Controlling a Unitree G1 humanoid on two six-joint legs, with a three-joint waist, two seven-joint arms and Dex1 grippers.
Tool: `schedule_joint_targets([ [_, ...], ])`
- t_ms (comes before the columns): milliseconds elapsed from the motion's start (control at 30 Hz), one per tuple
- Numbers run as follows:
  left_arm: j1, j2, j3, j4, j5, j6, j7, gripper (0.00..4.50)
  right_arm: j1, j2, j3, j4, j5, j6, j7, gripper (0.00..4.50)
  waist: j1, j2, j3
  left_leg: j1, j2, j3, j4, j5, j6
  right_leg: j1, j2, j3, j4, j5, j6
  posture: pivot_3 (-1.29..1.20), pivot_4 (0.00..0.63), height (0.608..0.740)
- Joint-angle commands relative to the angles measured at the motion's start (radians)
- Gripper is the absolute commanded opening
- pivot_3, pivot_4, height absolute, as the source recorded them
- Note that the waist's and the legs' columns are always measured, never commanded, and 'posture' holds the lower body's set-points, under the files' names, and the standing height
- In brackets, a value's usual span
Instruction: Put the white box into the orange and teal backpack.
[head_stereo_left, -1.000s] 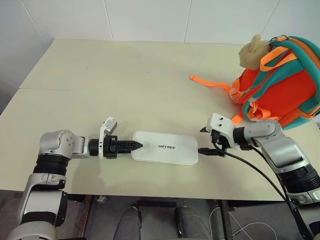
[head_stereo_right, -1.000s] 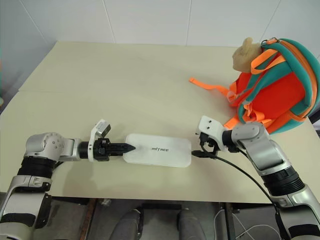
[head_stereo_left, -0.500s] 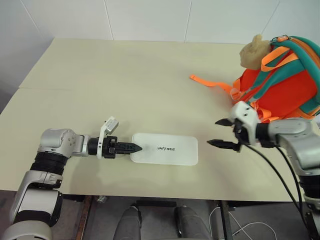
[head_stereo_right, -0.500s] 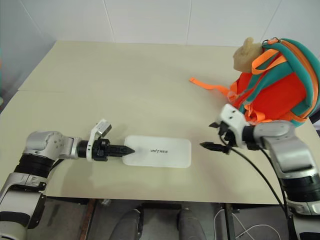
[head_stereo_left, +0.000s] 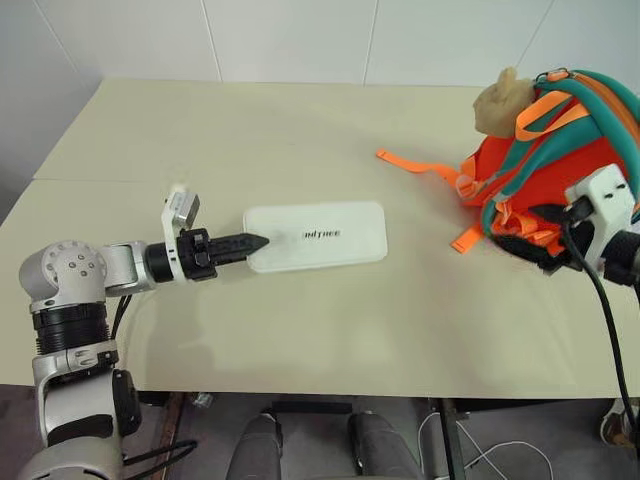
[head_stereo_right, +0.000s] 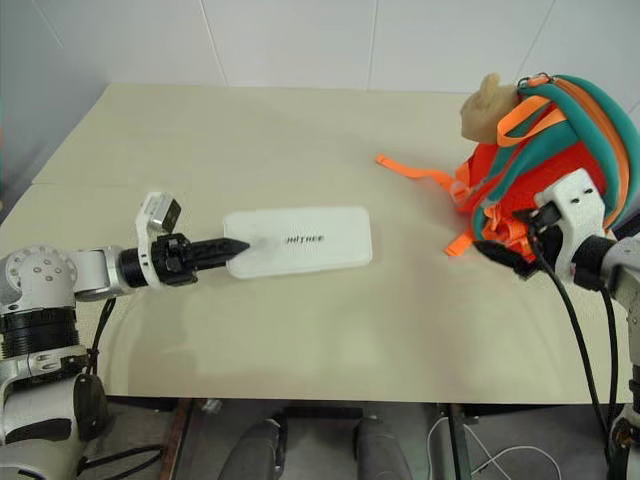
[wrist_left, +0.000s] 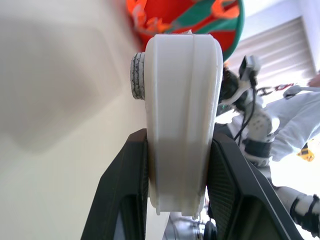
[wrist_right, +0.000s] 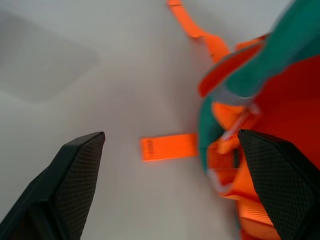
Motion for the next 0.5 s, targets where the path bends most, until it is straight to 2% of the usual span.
schedule_joint_targets([
  [33, -0.057, -0.055, 0.132, -0.027, -0.062, 0.012, 0.073, 1.24, -0.1, 0.066, 0.006, 0.088, -0.024, -0.066, -0.118, 4.5, -0.004, 0.0, 0.0, 0.0, 0.0, 0.0, 0.0, 0.0, 0.0, 0.0, 0.0, 0.0, 0.0, 0.0, 0.0, 0.0, 0.15, 0.74],
  [433, -0.096, -0.202, 0.304, -0.071, -0.104, 0.032, 0.275, 1.24, -0.383, 0.261, 0.019, 0.453, -0.053, -0.262, -0.32, 4.5, -0.012, 0.0, 0.0, 0.0, 0.0, 0.001, -0.001, -0.001, -0.001, 0.0, 0.0, 0.0, -0.001, -0.001, 0.001, 0.0, 0.15, 0.74],
  [500, -0.094, -0.214, 0.323, -0.083, -0.109, 0.027, 0.303, 1.24, -0.419, 0.281, 0.024, 0.499, -0.064, -0.291, -0.356, 4.11, -0.013, 0.0, 0.0, -0.001, 0.0, 0.001, -0.001, -0.001, -0.001, 0.0, 0.0, 0.0, -0.001, -0.001, 0.001, 0.0, 0.15, 0.74],
])
